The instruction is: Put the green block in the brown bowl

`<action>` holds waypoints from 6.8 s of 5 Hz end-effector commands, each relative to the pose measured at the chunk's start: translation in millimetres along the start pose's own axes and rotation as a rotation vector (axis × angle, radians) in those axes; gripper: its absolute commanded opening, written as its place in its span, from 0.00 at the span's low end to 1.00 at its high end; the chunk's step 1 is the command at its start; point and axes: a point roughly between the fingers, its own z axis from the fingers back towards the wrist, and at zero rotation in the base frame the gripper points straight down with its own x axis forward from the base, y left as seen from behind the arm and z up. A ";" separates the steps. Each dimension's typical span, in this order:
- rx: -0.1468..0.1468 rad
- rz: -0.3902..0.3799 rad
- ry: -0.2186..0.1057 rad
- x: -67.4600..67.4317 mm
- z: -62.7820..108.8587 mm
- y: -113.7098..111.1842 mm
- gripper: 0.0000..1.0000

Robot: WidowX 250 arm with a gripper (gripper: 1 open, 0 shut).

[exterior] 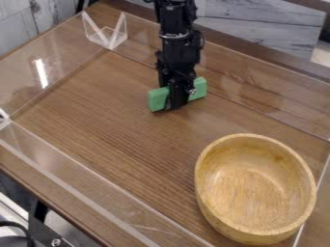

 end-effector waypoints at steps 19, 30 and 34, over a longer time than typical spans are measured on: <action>-0.023 0.207 0.034 -21.3 71.5 -77.1 0.00; 0.072 0.139 -0.095 -34.3 54.5 -209.5 0.00; 0.077 0.204 -0.127 -27.2 38.0 -211.2 0.00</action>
